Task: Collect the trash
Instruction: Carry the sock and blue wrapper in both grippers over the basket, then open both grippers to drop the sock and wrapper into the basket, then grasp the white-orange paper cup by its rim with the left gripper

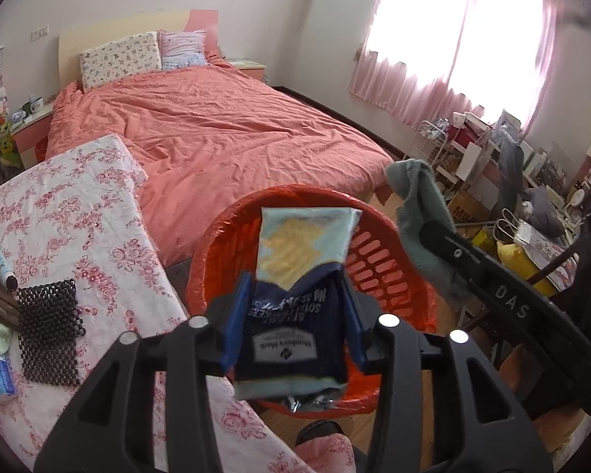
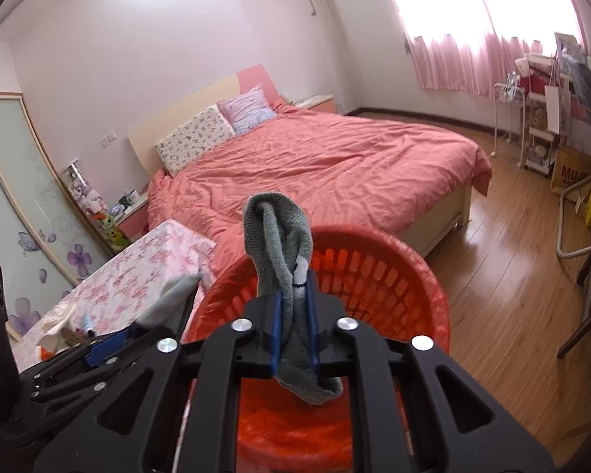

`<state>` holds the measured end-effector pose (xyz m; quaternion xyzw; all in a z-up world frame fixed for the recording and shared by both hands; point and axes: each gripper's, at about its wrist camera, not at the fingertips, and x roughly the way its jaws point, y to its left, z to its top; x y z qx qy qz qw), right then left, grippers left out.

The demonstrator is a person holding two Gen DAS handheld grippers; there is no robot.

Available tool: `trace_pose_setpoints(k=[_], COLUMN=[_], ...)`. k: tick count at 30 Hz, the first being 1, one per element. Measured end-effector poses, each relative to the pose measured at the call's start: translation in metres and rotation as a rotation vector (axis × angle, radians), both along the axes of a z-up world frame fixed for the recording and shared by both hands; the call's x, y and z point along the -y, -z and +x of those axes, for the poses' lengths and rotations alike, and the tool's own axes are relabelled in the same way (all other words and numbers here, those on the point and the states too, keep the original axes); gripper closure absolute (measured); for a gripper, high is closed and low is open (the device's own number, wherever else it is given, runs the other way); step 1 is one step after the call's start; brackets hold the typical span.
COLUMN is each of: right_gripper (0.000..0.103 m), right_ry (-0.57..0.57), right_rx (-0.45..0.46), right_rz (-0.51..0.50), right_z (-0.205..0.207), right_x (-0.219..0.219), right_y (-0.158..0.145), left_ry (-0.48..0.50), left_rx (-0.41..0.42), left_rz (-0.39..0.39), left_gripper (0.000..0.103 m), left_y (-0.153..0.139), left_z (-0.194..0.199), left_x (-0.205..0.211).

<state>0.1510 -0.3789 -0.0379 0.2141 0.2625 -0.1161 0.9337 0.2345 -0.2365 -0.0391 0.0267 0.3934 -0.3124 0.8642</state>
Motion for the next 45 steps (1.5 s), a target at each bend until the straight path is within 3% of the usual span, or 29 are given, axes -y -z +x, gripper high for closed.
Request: trace_pose_setpoints(k=[3, 9, 14, 27, 36, 41, 45], right_gripper=[0.062, 0.053, 0.051, 0.050, 0.050, 0.050, 0.050], right_ry=[-0.009, -0.017, -0.037, -0.149, -0.275, -0.337, -0.375], right_rx=[-0.006, -0.037, -0.058, -0.101, -0.132, -0.152, -0.166], right_rz=[0.009, -0.024, -0.060, -0.106, -0.143, -0.173, -0.204], right_z=[0.003, 0.002, 0.004, 0.017, 0.034, 0.044, 0.053], right_x=[0.001, -0.007, -0.019, -0.079, -0.143, -0.179, -0.206], right_y=[0.005, 0.009, 0.007, 0.008, 0.012, 0.018, 0.021], left_ry=[-0.034, -0.092, -0.151, -0.355, -0.581, -0.706, -0.743], left_rx=[-0.019, -0.024, 0.014, 0.118, 0.111, 0.082, 0.058], left_rz=[0.013, 0.052, 0.097, 0.171, 0.199, 0.175, 0.139], left_gripper=[0.047, 0.041, 0.034, 0.031, 0.030, 0.031, 0.035], left_y=[0.009, 0.022, 0.020, 0.006, 0.009, 0.016, 0.022], left_z=[0.010, 0.018, 0.016, 0.000, -0.003, 0.010, 0.026], left_x=[-0.007, -0.032, -0.064, -0.188, -0.304, -0.363, -0.391])
